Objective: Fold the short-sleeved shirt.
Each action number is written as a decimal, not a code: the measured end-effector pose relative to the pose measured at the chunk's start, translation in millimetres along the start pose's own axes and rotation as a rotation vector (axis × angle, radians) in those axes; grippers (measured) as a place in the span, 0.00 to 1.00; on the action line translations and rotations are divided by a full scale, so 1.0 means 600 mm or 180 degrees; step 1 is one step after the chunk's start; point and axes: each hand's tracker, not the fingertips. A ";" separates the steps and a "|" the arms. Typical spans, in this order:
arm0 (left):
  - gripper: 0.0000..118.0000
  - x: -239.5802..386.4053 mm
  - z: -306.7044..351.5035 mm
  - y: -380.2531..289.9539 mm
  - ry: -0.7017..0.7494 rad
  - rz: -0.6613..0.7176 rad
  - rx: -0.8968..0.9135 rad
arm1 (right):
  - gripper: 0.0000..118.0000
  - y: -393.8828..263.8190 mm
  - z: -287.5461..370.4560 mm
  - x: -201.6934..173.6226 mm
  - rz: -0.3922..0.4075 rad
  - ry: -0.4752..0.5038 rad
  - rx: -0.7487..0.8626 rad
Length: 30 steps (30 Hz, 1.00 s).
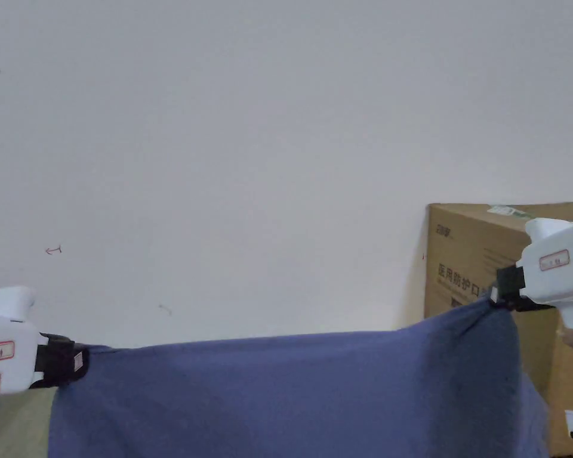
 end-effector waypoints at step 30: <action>0.01 -0.056 -0.266 0.168 0.0460 0.0155 0.0741 | 0.00 0.145 -0.275 -0.102 0.0249 -0.0490 0.0661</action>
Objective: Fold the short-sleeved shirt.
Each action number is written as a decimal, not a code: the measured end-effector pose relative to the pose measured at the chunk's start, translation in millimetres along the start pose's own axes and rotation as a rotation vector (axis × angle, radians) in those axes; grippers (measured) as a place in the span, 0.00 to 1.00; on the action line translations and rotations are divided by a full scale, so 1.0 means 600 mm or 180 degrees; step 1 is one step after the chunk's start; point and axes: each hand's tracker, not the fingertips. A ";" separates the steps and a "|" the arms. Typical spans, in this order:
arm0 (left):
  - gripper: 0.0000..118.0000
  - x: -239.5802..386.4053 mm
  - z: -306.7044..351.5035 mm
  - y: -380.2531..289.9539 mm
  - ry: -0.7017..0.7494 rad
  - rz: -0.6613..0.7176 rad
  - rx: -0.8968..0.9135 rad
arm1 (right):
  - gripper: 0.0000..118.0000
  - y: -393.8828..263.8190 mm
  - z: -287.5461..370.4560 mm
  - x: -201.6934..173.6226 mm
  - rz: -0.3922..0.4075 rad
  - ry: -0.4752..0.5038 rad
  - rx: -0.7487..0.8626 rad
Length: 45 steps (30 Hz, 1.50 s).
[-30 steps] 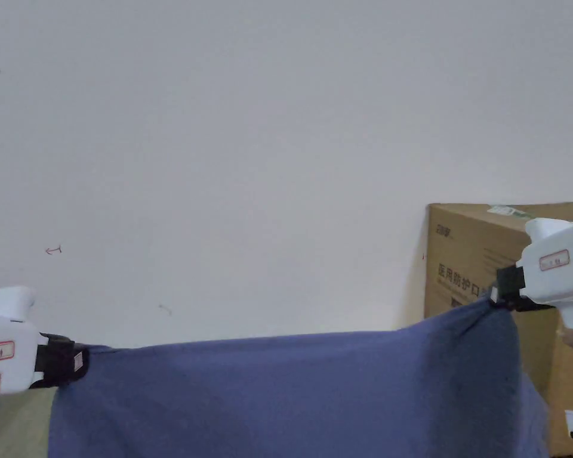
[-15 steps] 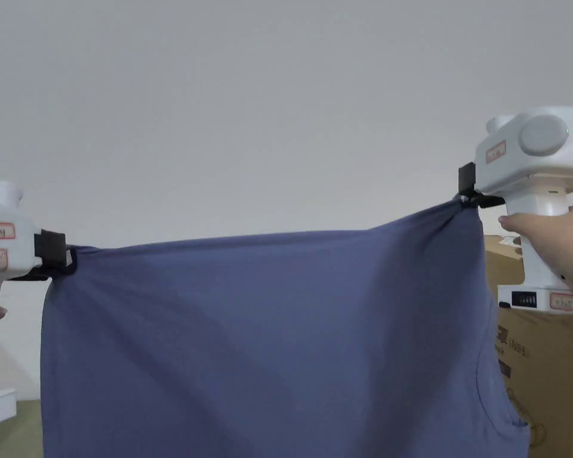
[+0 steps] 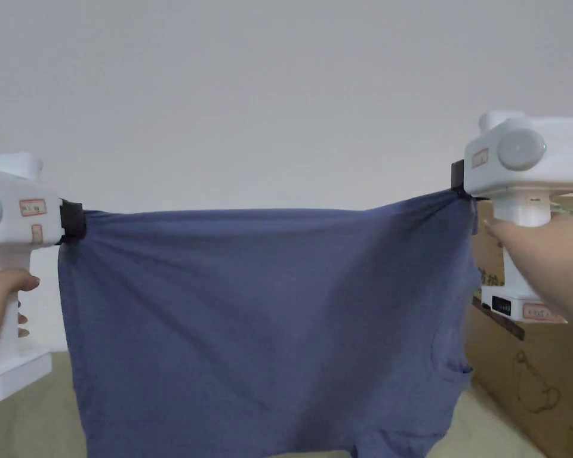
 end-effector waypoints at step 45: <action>0.37 -0.115 0.429 -0.746 -0.0123 0.0706 -0.2839 | 0.24 -0.856 0.406 0.227 -0.0780 0.0598 -0.3098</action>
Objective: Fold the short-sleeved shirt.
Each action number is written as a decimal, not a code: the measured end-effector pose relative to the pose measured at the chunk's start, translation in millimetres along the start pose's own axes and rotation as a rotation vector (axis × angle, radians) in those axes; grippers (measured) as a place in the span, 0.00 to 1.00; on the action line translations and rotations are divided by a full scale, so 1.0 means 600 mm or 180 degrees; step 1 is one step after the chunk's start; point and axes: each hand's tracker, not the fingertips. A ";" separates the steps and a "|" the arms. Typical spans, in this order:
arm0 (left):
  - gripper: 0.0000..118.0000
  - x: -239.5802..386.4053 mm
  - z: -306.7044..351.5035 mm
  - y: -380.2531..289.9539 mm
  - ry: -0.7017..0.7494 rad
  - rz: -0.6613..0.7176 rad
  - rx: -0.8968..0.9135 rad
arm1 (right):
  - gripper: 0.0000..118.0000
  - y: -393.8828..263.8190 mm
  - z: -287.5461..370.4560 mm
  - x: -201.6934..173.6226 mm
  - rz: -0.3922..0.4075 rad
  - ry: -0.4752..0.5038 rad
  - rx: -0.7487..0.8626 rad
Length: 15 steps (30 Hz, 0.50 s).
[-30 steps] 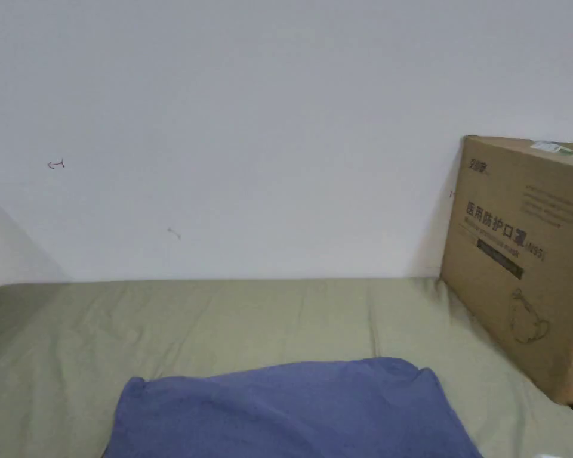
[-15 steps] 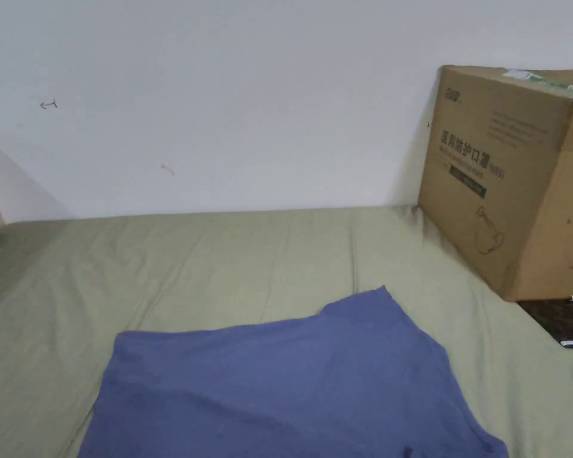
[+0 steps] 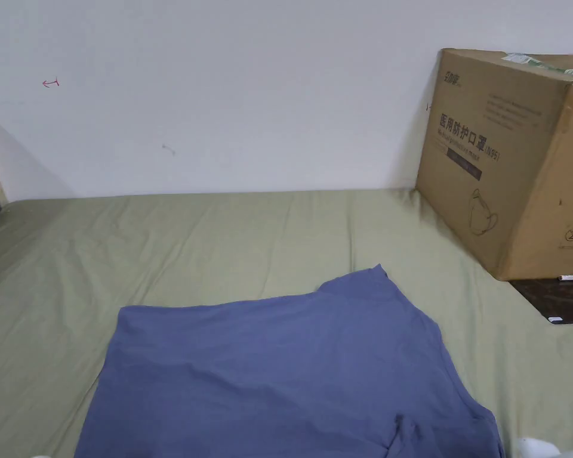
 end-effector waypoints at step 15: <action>0.86 0.123 0.227 -0.007 0.0501 -0.0522 0.1282 | 0.94 0.017 0.193 -0.100 0.0010 -0.0085 0.0693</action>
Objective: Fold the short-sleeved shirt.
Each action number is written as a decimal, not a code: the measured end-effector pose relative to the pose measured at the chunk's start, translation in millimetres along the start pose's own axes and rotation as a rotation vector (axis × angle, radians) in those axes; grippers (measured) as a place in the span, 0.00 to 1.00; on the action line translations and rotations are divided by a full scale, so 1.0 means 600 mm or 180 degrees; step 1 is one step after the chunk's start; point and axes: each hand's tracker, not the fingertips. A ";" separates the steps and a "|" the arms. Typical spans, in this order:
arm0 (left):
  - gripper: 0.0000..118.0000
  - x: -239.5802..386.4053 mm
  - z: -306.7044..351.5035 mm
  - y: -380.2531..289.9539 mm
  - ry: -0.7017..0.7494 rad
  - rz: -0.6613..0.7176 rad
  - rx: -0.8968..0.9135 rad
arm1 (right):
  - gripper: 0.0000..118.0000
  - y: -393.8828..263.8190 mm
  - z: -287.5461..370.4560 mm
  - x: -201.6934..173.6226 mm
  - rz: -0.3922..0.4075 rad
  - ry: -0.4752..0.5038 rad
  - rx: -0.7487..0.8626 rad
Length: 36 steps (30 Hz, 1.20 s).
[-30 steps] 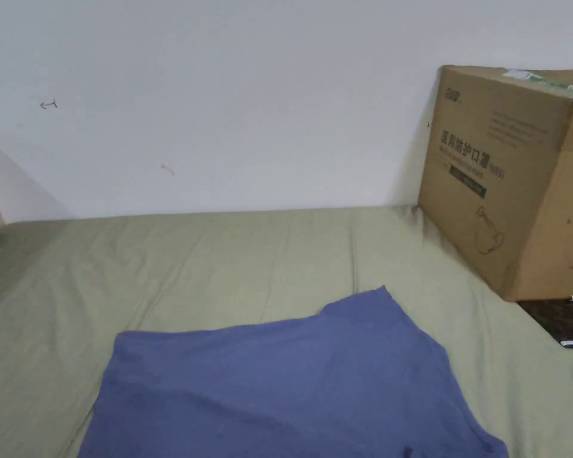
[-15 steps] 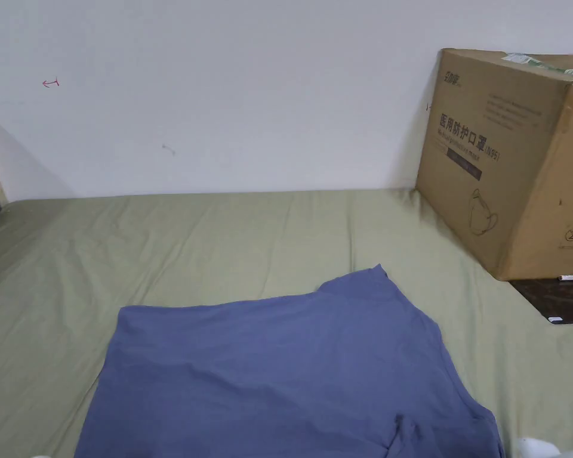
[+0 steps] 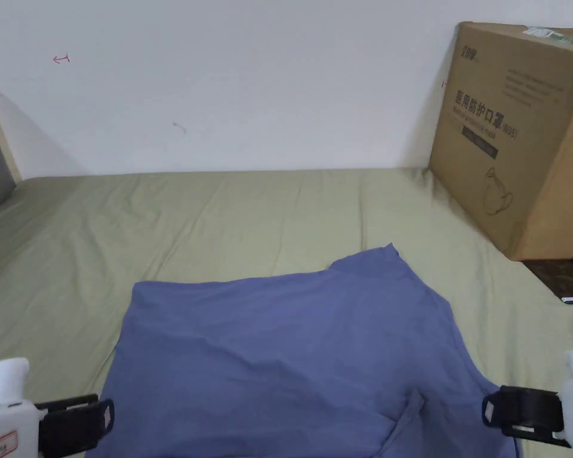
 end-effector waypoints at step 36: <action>0.05 -0.058 -0.119 -0.097 -0.0294 0.0348 -0.0815 | 0.95 -0.043 -0.107 0.077 -0.0514 -0.0120 -0.0388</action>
